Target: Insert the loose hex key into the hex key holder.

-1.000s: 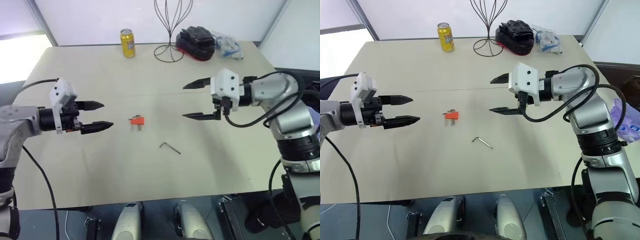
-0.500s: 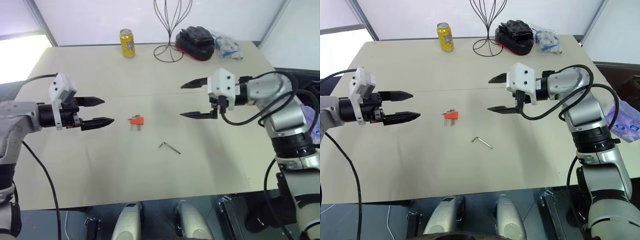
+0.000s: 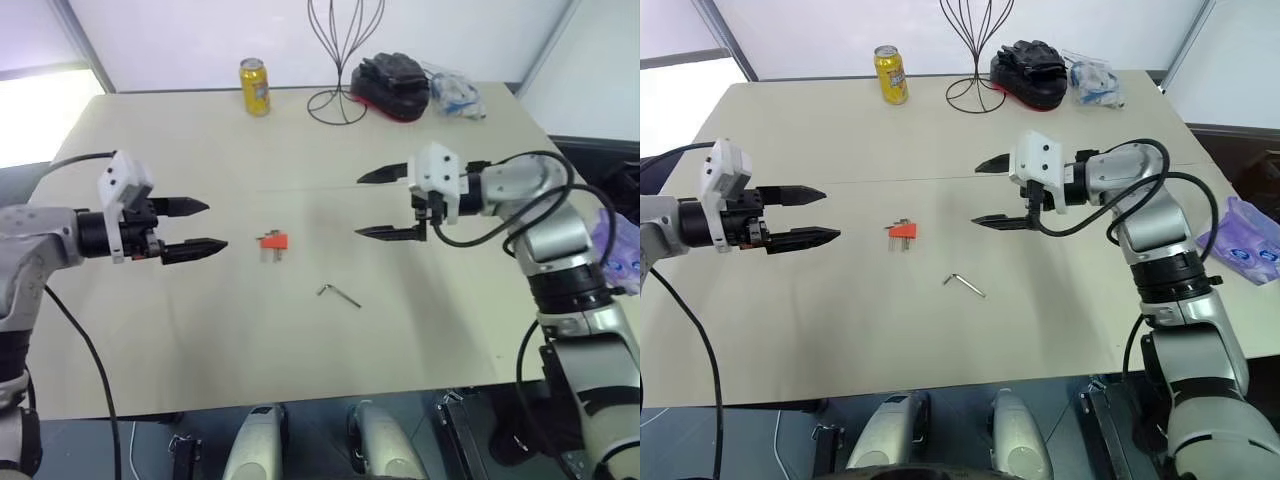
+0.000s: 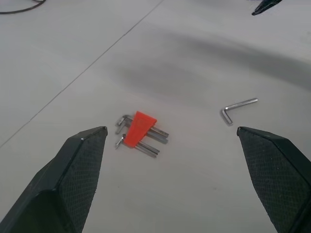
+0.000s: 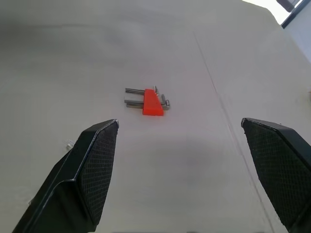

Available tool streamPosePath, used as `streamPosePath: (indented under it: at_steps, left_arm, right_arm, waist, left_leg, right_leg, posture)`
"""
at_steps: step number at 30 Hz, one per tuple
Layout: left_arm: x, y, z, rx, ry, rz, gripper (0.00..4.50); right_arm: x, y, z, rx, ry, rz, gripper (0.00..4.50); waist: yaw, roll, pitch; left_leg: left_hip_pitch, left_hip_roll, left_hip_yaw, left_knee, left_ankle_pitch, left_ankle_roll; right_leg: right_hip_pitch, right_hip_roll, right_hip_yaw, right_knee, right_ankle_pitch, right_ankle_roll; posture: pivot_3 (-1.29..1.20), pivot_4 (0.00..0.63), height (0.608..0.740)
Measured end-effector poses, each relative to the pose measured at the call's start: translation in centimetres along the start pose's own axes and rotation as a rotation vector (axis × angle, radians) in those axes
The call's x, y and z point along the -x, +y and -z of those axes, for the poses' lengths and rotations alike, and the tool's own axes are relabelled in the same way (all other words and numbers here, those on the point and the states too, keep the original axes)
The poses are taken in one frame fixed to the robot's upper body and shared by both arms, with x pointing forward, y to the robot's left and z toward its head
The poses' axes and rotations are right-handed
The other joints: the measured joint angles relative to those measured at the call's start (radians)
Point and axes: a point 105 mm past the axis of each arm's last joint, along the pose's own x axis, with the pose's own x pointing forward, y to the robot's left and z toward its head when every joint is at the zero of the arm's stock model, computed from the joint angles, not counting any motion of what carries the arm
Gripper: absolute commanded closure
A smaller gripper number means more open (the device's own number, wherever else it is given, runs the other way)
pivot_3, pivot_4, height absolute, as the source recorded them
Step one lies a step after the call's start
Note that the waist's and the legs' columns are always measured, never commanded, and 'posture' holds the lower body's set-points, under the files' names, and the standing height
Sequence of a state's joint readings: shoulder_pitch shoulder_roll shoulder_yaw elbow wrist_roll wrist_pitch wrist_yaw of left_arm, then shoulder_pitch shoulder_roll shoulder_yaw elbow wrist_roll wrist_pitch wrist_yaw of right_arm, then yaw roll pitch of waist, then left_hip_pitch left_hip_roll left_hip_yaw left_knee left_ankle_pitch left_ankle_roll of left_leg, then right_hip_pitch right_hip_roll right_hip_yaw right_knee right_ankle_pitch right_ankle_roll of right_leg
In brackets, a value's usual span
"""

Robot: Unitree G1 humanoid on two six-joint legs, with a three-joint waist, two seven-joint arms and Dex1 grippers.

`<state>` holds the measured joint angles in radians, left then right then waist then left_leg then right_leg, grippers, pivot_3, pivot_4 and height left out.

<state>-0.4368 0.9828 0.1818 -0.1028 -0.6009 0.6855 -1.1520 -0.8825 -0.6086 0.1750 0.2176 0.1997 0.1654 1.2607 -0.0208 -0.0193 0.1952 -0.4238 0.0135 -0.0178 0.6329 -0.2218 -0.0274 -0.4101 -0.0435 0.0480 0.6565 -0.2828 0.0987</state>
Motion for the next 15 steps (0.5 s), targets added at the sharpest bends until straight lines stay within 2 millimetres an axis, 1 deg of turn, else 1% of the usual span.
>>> streamPosePath:
  at_steps: [2,4,10,15]
  left_arm:
    - [0.0,-0.1,0.2,0.004,0.004,0.0,0.04]
    - [0.1,-0.5,0.4,0.006,0.0,0.002,0.04]
    - [-0.1,-2.5,1.2,0.037,0.0,0.012,0.04]
    - [0.8,-3.4,1.3,0.058,-0.006,-0.022,0.04]
  right_arm:
    - [-0.9,-0.1,0.0,-0.017,-0.018,-0.011,0.3]
    - [-2.5,-0.1,0.0,-0.041,-0.05,-0.02,0.3]
    - [-8.2,1.5,2.4,-0.133,-0.07,-0.068,0.3]
    - [-11.1,2.0,3.6,-0.125,-0.057,-0.066,0.3]
  waist:
    - [0.0,0.0,0.0]
    - [-0.003,0.0,0.0]
    - [-0.005,0.0,0.0]
    - [-0.005,0.0,0.0]
  left_leg:
    - [0.0,0.0,0.0,0.0,0.0,0.0]
    - [0.0,0.0,0.0,0.0,0.0,0.0]
    - [0.0,0.0,-0.001,0.0,0.001,-0.002]
    - [0.001,0.0,-0.001,0.0,0.002,-0.004]
  right_leg:
    - [-0.001,0.0,0.0,0.001,0.0,0.0]
    - [-0.001,0.0,0.0,0.002,0.0,0.0]
    - [-0.002,0.0,0.0,0.005,0.0,0.0]
    - [-0.002,-0.001,0.0,0.007,0.0,0.0]
  posture:
    - [0.0,0.15,0.74]
    - [0.0,0.15,0.74]
    - [0.0,0.15,0.74]
    - [0.0,0.15,0.74]
